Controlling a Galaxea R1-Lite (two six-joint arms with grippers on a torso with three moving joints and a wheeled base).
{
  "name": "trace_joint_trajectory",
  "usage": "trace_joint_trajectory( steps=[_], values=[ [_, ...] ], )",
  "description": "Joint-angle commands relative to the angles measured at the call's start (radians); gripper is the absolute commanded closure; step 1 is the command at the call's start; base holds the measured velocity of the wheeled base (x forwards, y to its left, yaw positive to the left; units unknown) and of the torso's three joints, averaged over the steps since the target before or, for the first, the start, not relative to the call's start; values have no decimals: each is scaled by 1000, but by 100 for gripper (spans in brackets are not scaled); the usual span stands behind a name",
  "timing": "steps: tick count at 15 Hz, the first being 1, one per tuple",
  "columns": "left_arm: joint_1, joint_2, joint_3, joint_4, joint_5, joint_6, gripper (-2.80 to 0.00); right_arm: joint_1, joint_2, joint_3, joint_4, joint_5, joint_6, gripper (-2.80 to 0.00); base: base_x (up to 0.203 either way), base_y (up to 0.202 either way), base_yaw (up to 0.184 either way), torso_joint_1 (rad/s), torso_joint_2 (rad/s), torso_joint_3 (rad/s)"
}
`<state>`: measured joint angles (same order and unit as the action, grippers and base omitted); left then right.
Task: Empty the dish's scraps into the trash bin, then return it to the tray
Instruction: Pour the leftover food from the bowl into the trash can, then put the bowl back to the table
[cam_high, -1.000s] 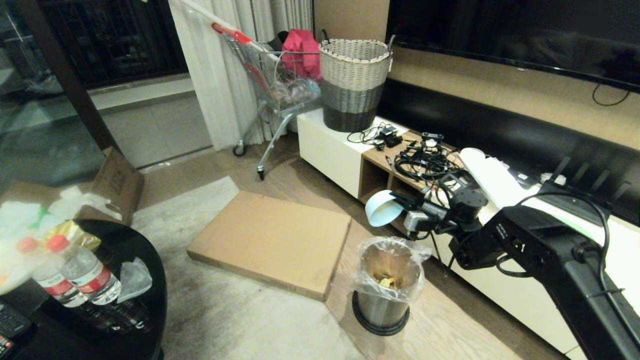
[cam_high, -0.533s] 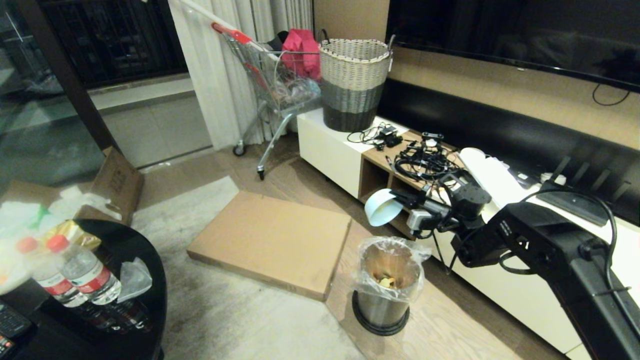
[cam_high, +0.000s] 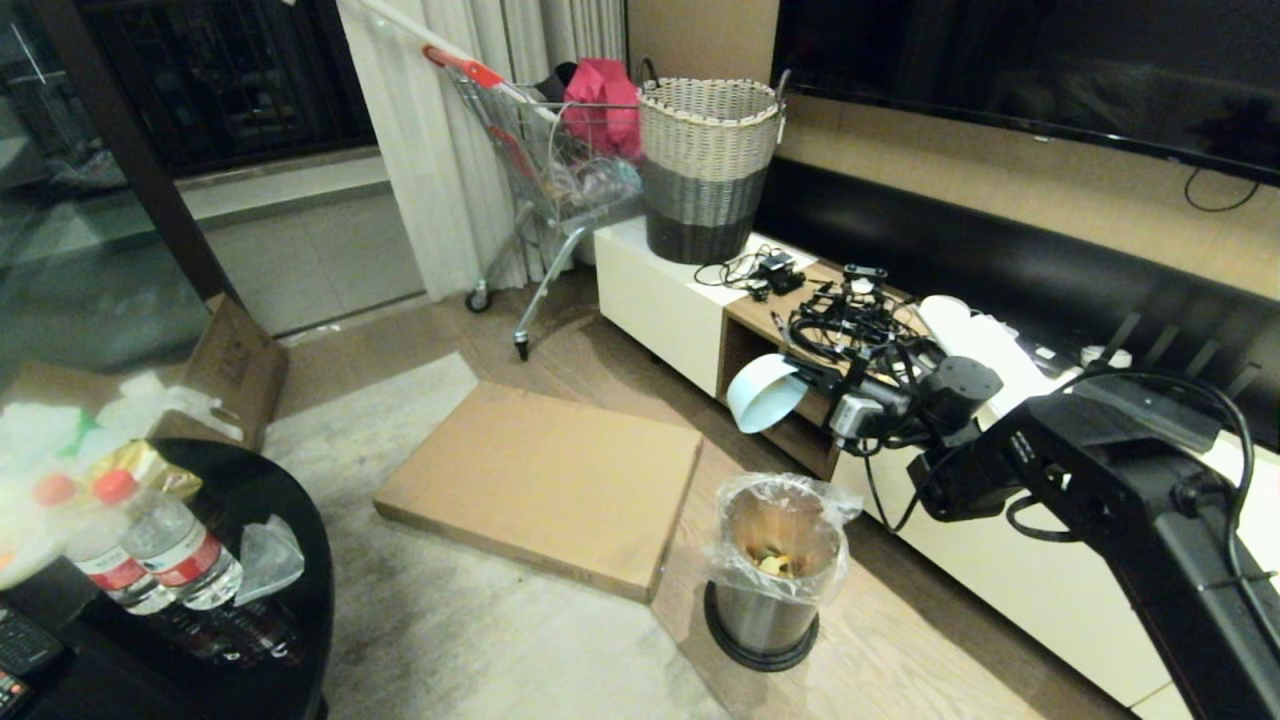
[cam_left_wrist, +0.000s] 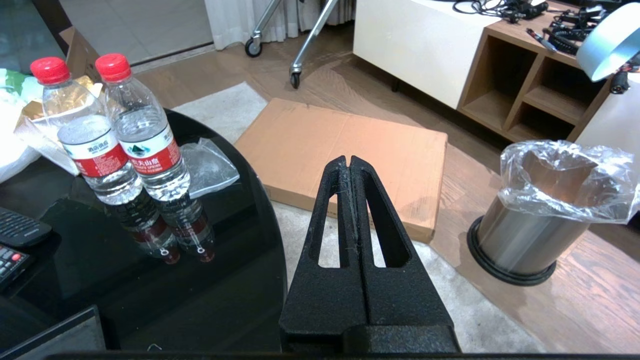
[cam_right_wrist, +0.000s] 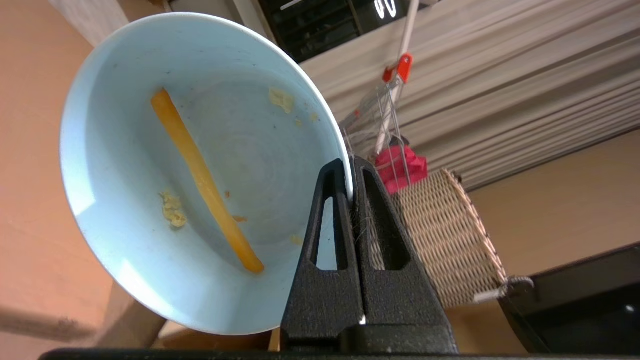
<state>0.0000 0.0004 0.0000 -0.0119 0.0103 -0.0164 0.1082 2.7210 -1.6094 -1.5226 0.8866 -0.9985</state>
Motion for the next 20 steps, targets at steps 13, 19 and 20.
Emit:
trace_joint_trajectory(
  steps=[13,19,20],
  values=[
    [0,0,0,0,0,0,0,-2,-10,-61,-47,67,172,0,0,0,0,0,0,0],
    [0,0,0,0,0,0,0,0,-31,-101,-47,103,327,0,0,0,0,0,0,0],
    [0,0,0,0,0,0,0,-1,-37,-93,-47,104,364,0,0,0,0,0,0,0]
  ],
)
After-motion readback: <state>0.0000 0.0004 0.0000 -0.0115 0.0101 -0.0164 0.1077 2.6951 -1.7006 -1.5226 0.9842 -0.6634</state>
